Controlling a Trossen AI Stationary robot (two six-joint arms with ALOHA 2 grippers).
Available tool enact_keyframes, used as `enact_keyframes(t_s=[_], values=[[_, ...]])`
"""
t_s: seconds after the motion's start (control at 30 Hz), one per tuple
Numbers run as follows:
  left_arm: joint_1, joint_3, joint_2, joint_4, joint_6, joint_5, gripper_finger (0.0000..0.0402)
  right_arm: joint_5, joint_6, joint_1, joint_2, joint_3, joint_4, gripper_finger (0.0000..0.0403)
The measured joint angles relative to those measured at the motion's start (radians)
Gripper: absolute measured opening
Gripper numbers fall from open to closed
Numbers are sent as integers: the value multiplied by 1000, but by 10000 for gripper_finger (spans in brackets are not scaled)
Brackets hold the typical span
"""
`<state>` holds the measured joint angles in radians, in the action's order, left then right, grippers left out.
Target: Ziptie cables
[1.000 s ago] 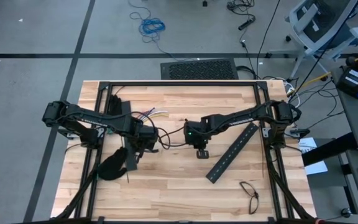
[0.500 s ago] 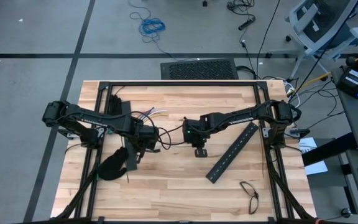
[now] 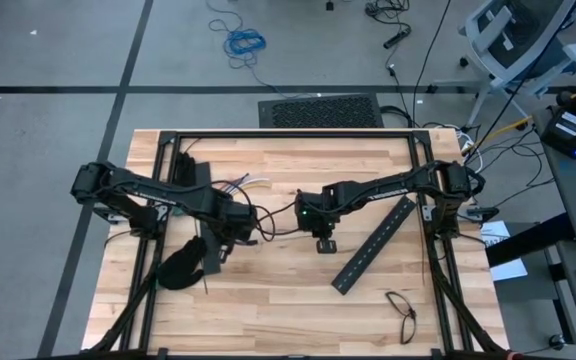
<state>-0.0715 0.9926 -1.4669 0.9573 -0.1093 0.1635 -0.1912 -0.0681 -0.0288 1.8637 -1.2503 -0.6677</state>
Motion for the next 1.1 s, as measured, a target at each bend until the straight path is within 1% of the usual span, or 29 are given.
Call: enact_keyframes(t_s=[0.17, 0.23, 0.4, 0.6, 0.8, 1.1], values=[[0, -12, -70, -7, 0, -6, 4, -21, 0, 0, 0, 0, -3, 0], [0, -11, -79, -9, 0, -7, 4, -21, -1, 0, 0, 0, -4, 0], [0, -7, -69, -10, 25, -12, 4, -21, -4, 0, -1, 0, 3, 0], [0, -7, -68, -23, 26, -11, 4, -21, 5, -5, -5, 0, 63, 0], [0, -9, -41, -23, 27, 12, 4, -20, -3, -5, -5, 0, 53, 0], [-2, -9, -28, 2, 51, 19, 4, -14, -4, -39, -5, 0, 44, 0]])
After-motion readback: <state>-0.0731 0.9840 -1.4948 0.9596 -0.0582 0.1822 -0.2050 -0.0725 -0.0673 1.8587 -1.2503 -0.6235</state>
